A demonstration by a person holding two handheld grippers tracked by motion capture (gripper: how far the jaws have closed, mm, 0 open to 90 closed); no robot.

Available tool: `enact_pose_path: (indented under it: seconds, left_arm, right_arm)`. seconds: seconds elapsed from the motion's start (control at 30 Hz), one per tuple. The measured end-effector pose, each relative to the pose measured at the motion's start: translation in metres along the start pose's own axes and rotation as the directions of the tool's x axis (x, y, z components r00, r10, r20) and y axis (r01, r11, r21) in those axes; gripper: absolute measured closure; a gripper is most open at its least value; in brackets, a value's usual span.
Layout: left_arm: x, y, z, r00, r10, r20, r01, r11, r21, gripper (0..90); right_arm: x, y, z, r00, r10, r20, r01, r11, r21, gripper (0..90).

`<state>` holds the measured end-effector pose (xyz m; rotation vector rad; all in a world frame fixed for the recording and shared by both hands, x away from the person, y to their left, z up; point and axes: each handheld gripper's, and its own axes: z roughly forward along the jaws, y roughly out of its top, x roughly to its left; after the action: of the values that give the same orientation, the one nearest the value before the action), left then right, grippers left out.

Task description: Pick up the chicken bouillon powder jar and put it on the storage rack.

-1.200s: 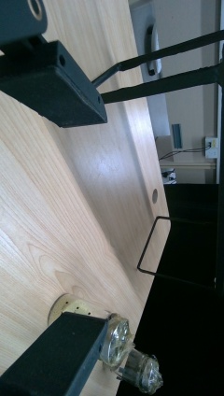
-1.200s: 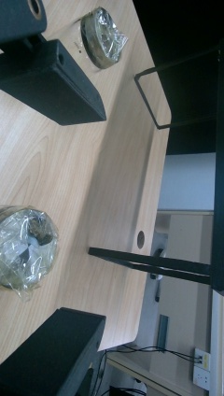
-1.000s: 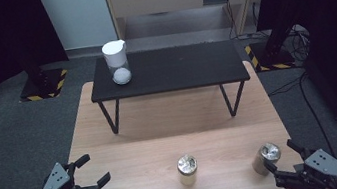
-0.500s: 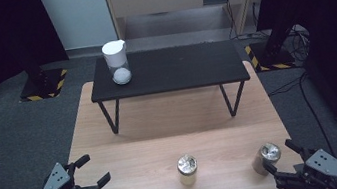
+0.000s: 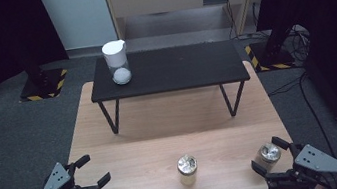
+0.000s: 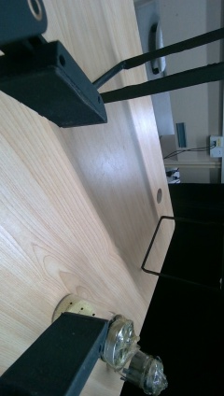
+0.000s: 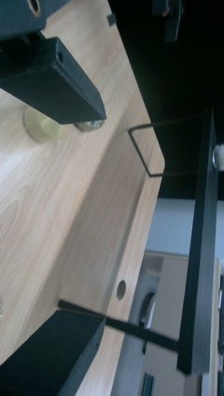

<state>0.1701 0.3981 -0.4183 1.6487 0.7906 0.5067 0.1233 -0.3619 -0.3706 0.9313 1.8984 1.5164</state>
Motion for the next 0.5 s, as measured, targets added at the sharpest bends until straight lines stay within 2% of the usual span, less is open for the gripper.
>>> enact_pose_path:
  seconds: [0.1,0.17,0.27,0.5]
  left_arm:
    - [0.0,0.0,0.0,1.0,-0.001,0.0,0.001,1.0,-0.001,2.5]
    - [0.0,0.0,0.0,1.0,0.0,0.0,0.0,1.0,0.002,2.5]
    - [0.0,0.0,0.0,1.0,-0.001,0.0,0.001,1.0,0.0,2.6]
    - [0.0,0.0,0.0,1.0,-0.001,-0.001,0.001,1.0,0.002,2.5]
  right_arm:
    - [0.001,0.002,0.002,0.9999,-0.007,-0.008,0.007,1.0,0.004,4.0]
    - [0.0,0.008,0.009,0.9989,-0.021,-0.041,0.021,1.0,0.011,4.0]
    - [-0.002,0.01,0.015,0.9973,-0.014,-0.072,0.015,1.0,0.013,3.9]
    - [-0.002,0.017,0.025,0.9931,-0.017,-0.116,0.019,1.0,0.018,3.9]
